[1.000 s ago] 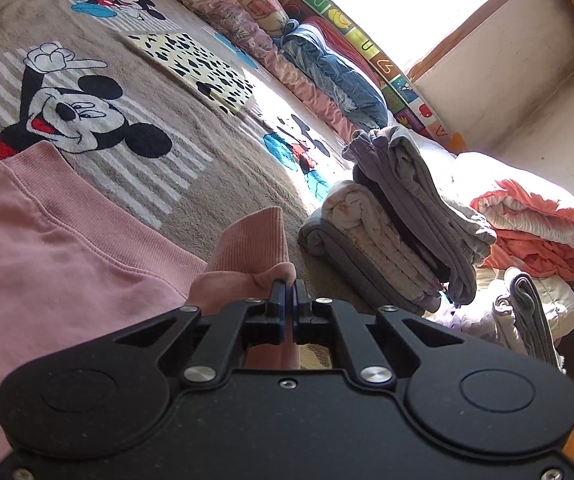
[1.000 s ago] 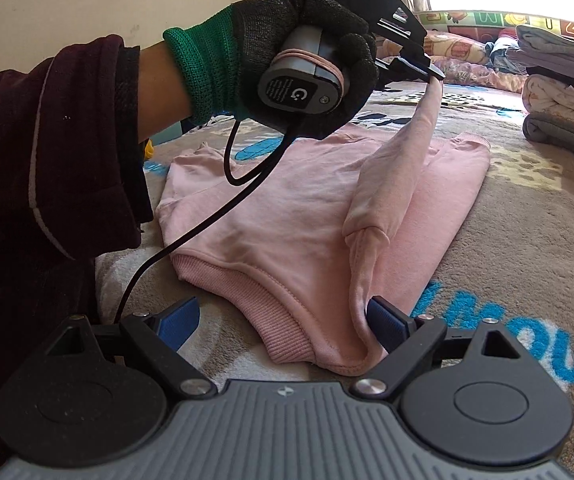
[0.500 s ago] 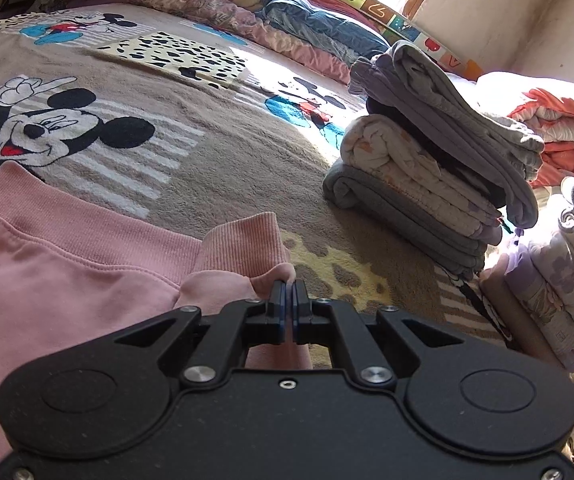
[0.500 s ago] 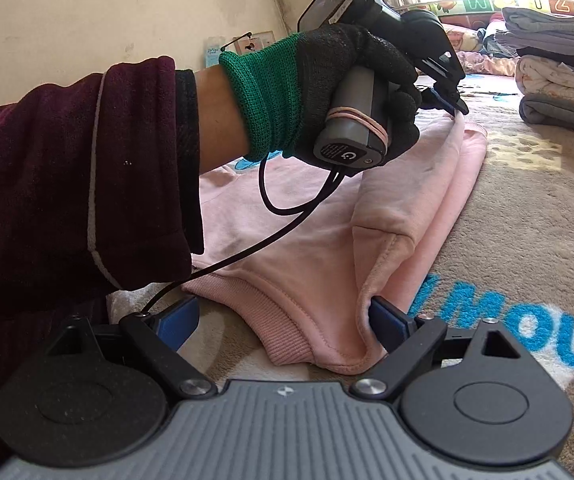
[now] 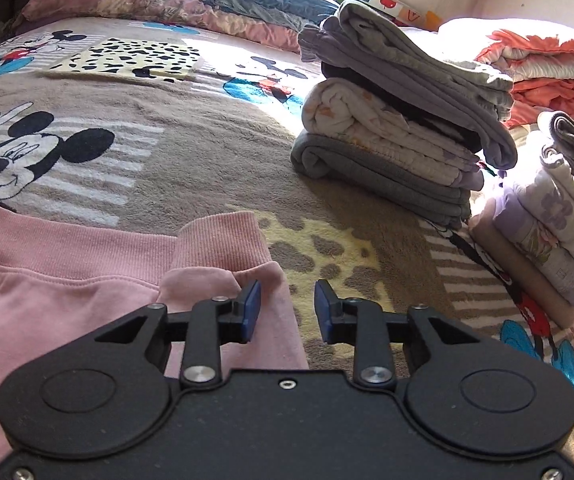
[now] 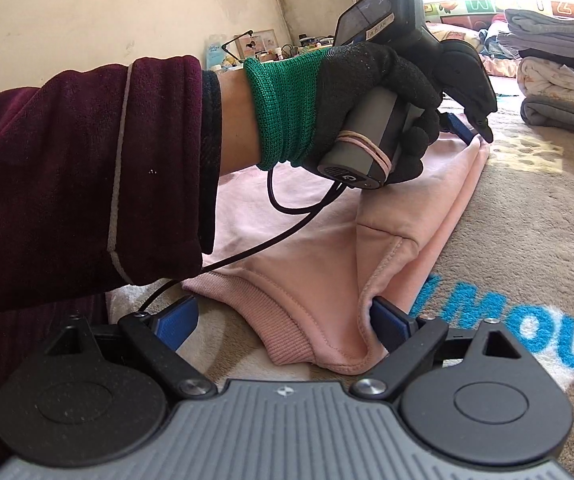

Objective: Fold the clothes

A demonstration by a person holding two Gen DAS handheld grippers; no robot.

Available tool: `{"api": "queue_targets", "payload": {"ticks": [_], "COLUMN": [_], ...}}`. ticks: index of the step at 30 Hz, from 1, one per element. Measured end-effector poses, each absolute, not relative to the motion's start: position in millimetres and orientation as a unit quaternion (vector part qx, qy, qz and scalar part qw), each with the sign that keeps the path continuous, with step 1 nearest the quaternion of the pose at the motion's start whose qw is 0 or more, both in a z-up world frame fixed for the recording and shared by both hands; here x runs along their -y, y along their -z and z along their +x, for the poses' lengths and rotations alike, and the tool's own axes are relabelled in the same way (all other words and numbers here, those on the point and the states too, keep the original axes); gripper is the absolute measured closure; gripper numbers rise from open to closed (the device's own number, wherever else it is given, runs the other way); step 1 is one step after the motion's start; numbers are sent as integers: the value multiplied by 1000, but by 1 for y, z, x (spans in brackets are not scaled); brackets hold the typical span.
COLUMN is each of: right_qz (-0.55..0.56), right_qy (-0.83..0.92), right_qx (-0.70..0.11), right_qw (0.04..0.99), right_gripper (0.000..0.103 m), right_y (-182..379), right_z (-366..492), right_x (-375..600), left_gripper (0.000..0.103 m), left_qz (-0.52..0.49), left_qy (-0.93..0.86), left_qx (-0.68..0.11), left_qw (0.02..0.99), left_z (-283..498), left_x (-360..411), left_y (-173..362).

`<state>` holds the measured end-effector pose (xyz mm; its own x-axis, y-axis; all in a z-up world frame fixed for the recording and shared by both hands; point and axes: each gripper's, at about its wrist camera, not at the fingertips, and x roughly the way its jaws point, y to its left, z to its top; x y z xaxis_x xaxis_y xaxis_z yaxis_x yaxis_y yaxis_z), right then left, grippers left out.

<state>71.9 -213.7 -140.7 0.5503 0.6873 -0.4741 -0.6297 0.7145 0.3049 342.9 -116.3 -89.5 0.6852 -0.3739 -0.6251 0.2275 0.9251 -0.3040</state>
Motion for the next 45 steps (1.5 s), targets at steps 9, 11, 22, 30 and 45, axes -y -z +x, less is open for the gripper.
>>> {"api": "queue_targets", "payload": {"ticks": [9, 11, 22, 30, 45], "right_qz": [5, 12, -46, 2, 5], "right_qy": [-346, -330, -308, -329, -343], "right_qx": [-287, -269, -264, -278, -282], "right_qw": [893, 905, 913, 902, 896], "right_gripper": [19, 20, 20, 19, 15], "right_y": [123, 116, 135, 139, 141], "right_z": [65, 68, 95, 94, 93], "right_x": [229, 235, 184, 193, 193], "left_gripper": [75, 75, 81, 86, 86], "left_qz": [18, 49, 74, 156, 119], "left_qy": [192, 199, 200, 198, 201], "left_qx": [-318, -316, -322, -381, -350], "left_qw": [928, 926, 922, 889, 907], "left_z": [300, 294, 341, 402, 371], "left_x": [93, 90, 106, 154, 137], "left_y": [72, 78, 89, 106, 75]}}
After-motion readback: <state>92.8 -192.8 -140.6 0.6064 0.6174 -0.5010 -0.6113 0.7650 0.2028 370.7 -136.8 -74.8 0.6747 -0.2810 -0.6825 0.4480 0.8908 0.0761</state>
